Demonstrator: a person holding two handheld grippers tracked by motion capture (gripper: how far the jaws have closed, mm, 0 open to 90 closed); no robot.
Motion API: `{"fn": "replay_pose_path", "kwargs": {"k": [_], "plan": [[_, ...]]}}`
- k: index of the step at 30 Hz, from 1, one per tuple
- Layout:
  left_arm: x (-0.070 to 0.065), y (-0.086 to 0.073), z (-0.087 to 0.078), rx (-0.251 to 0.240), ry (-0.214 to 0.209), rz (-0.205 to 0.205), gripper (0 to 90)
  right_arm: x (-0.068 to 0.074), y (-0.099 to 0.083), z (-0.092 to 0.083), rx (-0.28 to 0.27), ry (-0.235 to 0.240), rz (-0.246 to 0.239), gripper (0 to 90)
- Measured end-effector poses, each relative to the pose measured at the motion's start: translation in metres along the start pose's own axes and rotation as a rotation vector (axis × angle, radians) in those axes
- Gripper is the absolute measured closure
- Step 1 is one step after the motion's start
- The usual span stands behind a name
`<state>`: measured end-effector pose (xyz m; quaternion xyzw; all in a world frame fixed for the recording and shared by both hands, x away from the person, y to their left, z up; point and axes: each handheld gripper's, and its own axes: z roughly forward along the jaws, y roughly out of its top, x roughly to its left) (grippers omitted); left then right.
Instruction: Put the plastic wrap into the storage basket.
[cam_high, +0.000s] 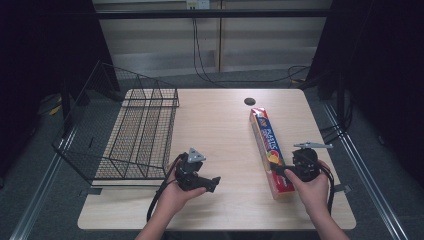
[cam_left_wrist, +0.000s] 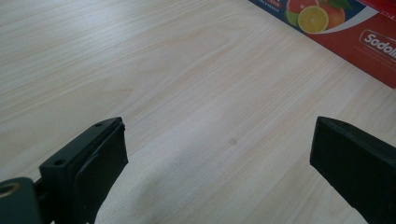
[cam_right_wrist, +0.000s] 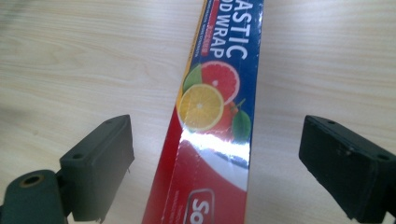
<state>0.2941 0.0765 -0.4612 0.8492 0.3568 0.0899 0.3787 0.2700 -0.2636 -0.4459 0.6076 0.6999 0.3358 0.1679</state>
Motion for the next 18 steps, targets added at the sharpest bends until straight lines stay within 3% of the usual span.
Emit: {"fn": "replay_pose_path", "kwargs": {"k": [2, 4, 5, 10, 18], "plan": [[0.0, -0.001, 0.0, -0.002, 0.003, 0.0, 3.8, 0.001, 0.001, 0.002, -0.005, -0.001, -0.009, 10.0], [0.0, -0.002, 0.002, -0.006, -0.003, -0.003, 3.8, 0.003, 0.003, 0.005, 0.003, 0.009, 0.012, 9.9], [0.001, -0.001, 0.001, 0.014, -0.006, -0.003, 3.8, 0.004, 0.004, 0.006, 0.006, 0.007, 0.014, 9.9], [0.0, -0.001, 0.004, 0.015, -0.016, 0.009, 3.8, 0.012, 0.012, 0.011, -0.008, -0.012, -0.021, 9.8], [0.001, 0.003, 0.004, 0.007, -0.01, 0.006, 3.8, 0.024, 0.03, 0.026, 0.025, -0.046, -0.036, 10.3]]}}
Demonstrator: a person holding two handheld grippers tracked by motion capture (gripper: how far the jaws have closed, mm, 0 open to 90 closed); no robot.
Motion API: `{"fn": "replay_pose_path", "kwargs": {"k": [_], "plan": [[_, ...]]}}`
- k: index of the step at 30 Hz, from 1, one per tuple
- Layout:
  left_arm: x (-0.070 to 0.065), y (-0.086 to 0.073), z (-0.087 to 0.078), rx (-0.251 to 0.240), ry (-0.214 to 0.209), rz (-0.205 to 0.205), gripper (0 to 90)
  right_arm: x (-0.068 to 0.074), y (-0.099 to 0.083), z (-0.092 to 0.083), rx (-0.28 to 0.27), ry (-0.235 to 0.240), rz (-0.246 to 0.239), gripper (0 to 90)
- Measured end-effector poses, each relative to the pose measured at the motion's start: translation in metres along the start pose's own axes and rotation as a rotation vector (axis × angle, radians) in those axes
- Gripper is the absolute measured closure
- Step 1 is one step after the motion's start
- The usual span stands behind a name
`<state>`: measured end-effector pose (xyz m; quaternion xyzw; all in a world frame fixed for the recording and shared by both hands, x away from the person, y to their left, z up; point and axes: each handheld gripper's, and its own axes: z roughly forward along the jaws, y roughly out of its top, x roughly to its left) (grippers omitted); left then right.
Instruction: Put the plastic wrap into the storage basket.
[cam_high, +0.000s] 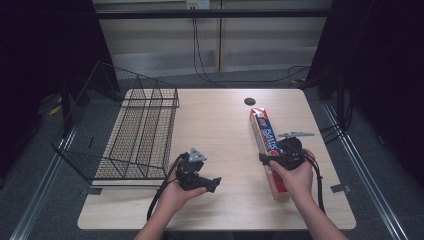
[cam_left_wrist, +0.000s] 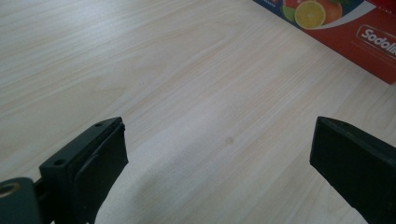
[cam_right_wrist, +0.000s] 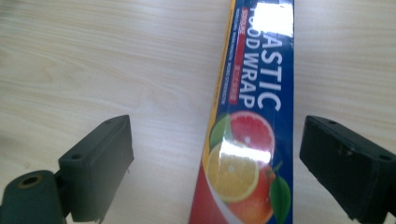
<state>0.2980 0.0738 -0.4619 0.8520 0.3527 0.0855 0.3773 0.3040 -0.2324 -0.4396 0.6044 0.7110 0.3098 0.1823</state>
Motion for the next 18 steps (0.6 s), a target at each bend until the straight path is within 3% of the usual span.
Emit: {"fn": "replay_pose_path", "kwargs": {"k": [3, 4, 10, 18], "plan": [[-0.001, 0.001, 0.001, -0.022, -0.013, -0.014, 3.9, 0.001, 0.004, 0.004, 0.01, -0.005, -0.004, 10.3], [-0.003, 0.001, 0.0, 0.004, -0.01, -0.001, 3.9, 0.001, 0.007, 0.008, 0.024, -0.004, -0.004, 10.3], [-0.005, 0.002, 0.004, 0.009, -0.028, 0.008, 3.9, -0.004, 0.009, 0.013, 0.042, -0.025, -0.014, 11.0], [-0.008, 0.004, 0.008, 0.023, -0.044, 0.019, 3.9, -0.006, 0.009, 0.023, 0.059, -0.051, 0.007, 12.9]]}}
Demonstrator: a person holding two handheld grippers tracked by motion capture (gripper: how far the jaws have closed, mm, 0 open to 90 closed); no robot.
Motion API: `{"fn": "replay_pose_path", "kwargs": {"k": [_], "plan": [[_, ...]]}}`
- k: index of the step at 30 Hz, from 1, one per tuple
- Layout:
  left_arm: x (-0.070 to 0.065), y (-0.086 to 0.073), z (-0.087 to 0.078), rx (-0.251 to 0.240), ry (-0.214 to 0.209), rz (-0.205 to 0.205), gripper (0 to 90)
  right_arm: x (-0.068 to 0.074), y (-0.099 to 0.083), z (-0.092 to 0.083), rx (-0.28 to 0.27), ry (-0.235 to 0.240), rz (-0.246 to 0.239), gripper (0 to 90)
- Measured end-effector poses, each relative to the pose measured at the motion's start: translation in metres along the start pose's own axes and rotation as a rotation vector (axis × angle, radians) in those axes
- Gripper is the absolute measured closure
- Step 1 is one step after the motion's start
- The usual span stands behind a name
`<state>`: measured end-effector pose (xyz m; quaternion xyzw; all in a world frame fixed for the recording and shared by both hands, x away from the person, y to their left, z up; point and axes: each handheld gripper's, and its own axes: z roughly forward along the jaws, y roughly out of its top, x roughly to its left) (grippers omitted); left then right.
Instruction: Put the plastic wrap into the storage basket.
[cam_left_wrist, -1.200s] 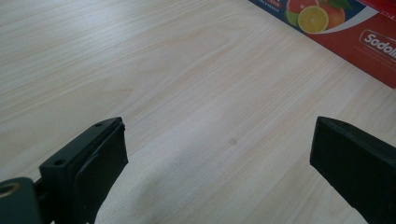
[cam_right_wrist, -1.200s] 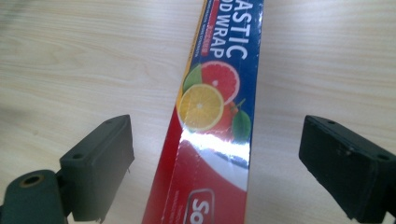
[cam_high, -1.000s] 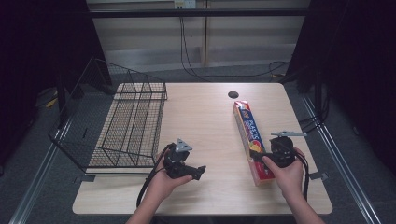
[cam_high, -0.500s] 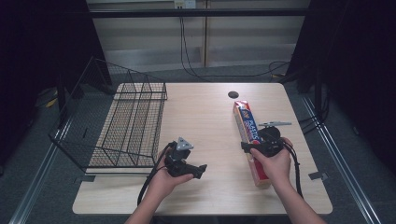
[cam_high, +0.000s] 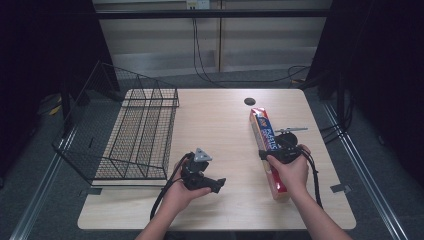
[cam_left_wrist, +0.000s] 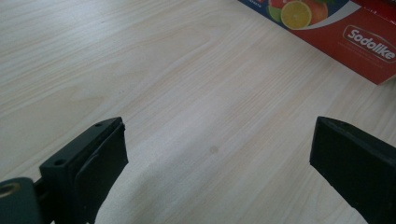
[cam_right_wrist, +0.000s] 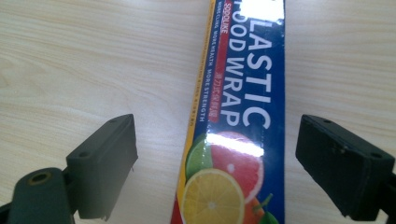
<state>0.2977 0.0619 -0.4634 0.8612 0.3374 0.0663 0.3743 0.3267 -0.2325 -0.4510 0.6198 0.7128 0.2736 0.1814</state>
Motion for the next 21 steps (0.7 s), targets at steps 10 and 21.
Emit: {"fn": "replay_pose_path", "kwargs": {"k": [10, 21], "plan": [[0.0, 0.0, 0.001, -0.007, -0.009, -0.003, 3.9, 0.004, -0.001, 0.01, 0.025, -0.018, 0.0, 16.8], [-0.001, 0.0, 0.004, 0.006, -0.006, 0.005, 3.9, 0.0, 0.004, 0.018, 0.059, -0.083, 0.014, 40.9]]}}
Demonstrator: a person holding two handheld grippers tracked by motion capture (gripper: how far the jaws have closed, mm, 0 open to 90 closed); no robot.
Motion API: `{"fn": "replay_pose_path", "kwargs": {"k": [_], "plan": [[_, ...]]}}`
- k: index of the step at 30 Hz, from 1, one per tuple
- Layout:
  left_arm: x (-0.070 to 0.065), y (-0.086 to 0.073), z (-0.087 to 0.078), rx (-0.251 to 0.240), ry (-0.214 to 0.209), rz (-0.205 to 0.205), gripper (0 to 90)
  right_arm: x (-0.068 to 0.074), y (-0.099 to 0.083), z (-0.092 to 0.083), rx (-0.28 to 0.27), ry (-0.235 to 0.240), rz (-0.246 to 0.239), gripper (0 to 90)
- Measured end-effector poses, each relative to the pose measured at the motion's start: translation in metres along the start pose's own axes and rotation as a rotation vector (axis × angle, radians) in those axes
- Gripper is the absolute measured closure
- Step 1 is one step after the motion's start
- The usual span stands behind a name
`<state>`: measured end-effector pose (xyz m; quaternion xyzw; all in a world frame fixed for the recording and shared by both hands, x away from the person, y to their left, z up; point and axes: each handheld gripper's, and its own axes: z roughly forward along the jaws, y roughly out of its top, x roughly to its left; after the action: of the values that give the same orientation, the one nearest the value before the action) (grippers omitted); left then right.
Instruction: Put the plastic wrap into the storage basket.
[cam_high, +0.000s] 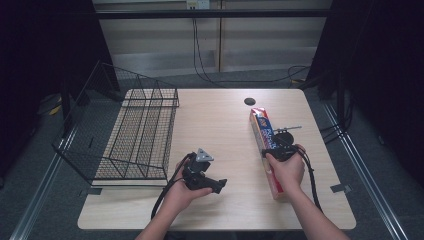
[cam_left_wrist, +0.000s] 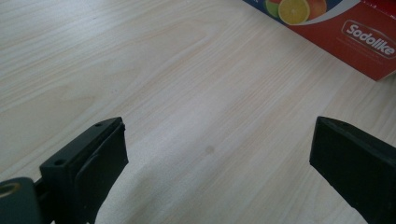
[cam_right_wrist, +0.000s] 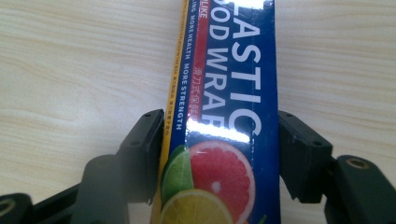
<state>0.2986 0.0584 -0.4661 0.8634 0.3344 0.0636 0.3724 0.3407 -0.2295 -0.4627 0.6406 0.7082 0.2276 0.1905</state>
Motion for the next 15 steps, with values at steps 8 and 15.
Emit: {"fn": "replay_pose_path", "kwargs": {"k": [8, 15], "plan": [[-0.001, 0.0, -0.001, -0.008, -0.006, -0.005, 4.1, -0.011, 0.001, -0.01, 0.011, 0.061, -0.039, 46.7], [0.001, 0.003, -0.004, -0.014, -0.015, -0.023, 4.1, -0.022, 0.001, -0.031, -0.051, 0.146, -0.11, 46.8]]}}
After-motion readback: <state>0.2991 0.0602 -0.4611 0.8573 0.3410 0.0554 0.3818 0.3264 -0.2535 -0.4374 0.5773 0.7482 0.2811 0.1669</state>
